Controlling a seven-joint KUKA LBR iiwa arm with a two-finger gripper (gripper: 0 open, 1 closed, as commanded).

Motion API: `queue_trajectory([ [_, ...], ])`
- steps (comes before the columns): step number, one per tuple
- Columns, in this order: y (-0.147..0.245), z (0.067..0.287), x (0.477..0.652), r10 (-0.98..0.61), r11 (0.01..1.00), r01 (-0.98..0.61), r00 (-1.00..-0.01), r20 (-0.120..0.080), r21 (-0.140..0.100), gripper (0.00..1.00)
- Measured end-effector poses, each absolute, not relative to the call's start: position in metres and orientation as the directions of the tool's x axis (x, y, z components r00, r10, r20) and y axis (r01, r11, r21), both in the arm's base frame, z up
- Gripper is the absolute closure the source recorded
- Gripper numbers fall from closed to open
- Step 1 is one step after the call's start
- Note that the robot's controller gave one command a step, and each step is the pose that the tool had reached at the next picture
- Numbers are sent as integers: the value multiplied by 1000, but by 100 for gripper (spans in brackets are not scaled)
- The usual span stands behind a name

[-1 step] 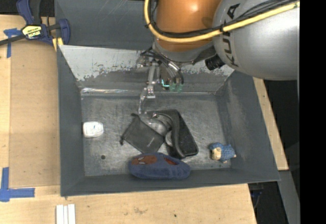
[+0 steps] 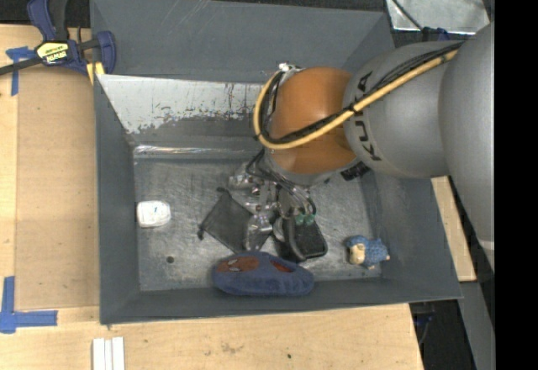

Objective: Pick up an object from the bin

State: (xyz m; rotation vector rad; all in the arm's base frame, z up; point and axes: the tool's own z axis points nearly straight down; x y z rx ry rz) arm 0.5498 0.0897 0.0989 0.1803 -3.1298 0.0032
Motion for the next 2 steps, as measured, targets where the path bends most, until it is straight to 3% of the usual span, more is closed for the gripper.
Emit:
queue_trajectory([
  [1,122,72,598,-198,980,-198,-980,1,-1,0],
  [2,123,78,603,-194,981,-194,-981,-25,2,100],
])
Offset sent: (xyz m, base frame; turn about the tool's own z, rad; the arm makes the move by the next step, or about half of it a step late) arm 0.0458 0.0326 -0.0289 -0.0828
